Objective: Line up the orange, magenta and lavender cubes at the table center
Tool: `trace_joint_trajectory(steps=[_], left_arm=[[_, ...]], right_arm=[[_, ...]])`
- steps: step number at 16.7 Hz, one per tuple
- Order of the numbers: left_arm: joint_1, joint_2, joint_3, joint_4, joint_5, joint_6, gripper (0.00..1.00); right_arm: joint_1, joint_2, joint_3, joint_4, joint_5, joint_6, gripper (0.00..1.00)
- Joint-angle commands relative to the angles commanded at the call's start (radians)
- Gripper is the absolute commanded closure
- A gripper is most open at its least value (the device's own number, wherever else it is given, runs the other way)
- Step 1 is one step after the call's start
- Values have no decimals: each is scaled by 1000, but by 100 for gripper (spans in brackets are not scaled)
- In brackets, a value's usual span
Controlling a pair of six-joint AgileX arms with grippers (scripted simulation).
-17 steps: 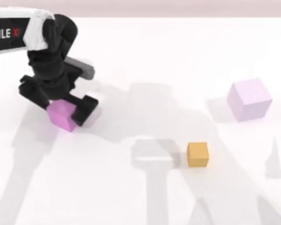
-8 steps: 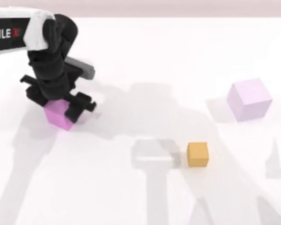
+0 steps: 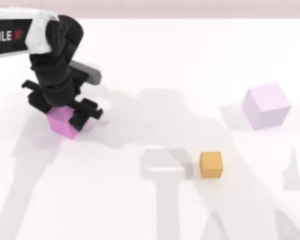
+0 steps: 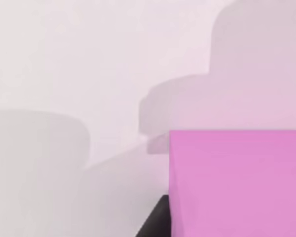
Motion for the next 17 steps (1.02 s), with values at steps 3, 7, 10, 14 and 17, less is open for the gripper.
trace_joint_trajectory(steps=[3, 7, 10, 14, 17], left_arm=[[0, -21, 8, -11, 5, -2, 100], [8, -51, 84, -118, 4, -2, 100], [17, -83, 150, -222, 4, -4, 100], [19, -96, 169, -247, 4, -5, 100], [4, -89, 172, -248, 3, -16, 100]], right_arm=[[0, 0, 0, 0, 0, 0, 0], [0, 0, 0, 0, 0, 0, 0], [0, 0, 0, 0, 0, 0, 0], [0, 0, 0, 0, 0, 0, 0], [0, 0, 0, 0, 0, 0, 0]])
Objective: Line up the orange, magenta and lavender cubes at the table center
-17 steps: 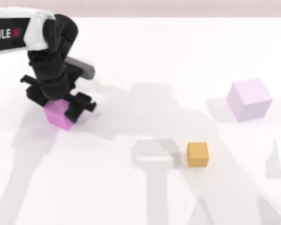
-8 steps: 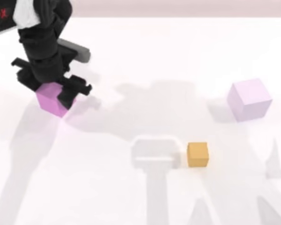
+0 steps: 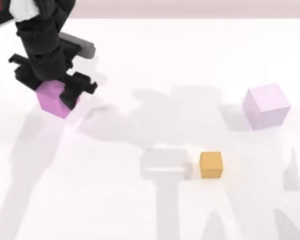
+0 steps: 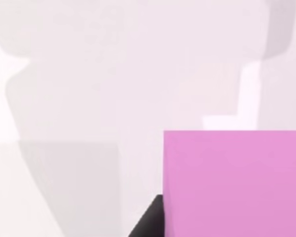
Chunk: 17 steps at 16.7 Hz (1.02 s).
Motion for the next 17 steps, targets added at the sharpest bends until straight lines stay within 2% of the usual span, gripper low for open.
trace_joint_trajectory(steps=[2, 5, 13, 17], left_arm=[[-35, 11, 19, -11, -1, -55, 100], [-123, 33, 62, -36, -4, -210, 100], [-431, 81, 168, -117, -11, -834, 100], [-541, 76, 199, -131, -16, -1025, 100]], right_arm=[[0, 0, 0, 0, 0, 0, 0], [0, 0, 0, 0, 0, 0, 0], [0, 0, 0, 0, 0, 0, 0], [0, 0, 0, 0, 0, 0, 0]])
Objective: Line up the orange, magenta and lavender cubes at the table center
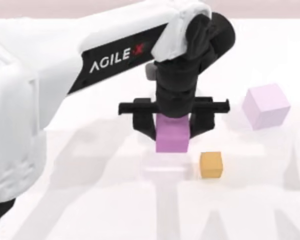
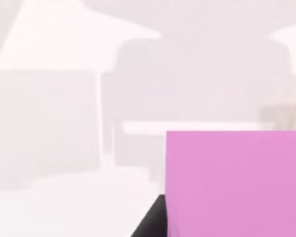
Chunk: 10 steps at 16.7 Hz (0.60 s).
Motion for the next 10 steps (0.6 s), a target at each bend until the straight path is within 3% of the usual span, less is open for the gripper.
trace_joint_trajectory(steps=[10], left_arm=[[-18, 9, -57, 73, -2, -26, 100]], right_arm=[[0, 0, 0, 0, 0, 0, 0]])
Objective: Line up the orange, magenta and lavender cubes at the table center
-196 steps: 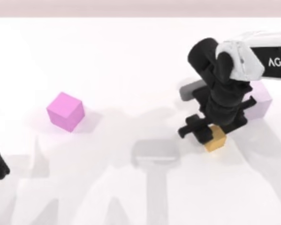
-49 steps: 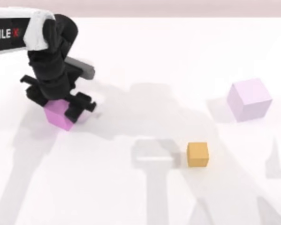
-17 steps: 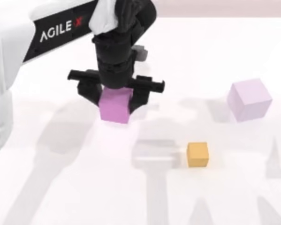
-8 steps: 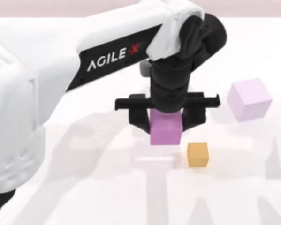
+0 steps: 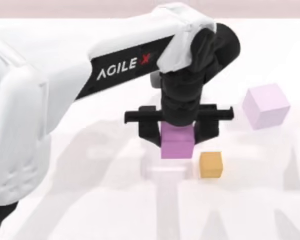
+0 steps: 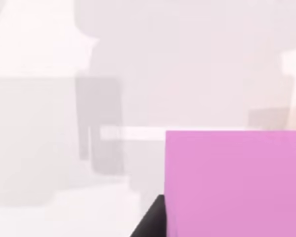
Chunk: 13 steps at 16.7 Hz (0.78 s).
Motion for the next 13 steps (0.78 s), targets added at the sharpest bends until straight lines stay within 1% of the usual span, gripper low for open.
trace_joint_trajectory(steps=[5, 9, 13], left_arm=[[1, 31, -130, 164, 1, -1, 100], [1, 35, -140, 176, 1, -2, 100], [1, 35, -140, 176, 1, -2, 70]], right_arm=[[0, 0, 0, 0, 0, 0, 0], [0, 0, 0, 0, 0, 0, 0], [0, 0, 0, 0, 0, 0, 0]])
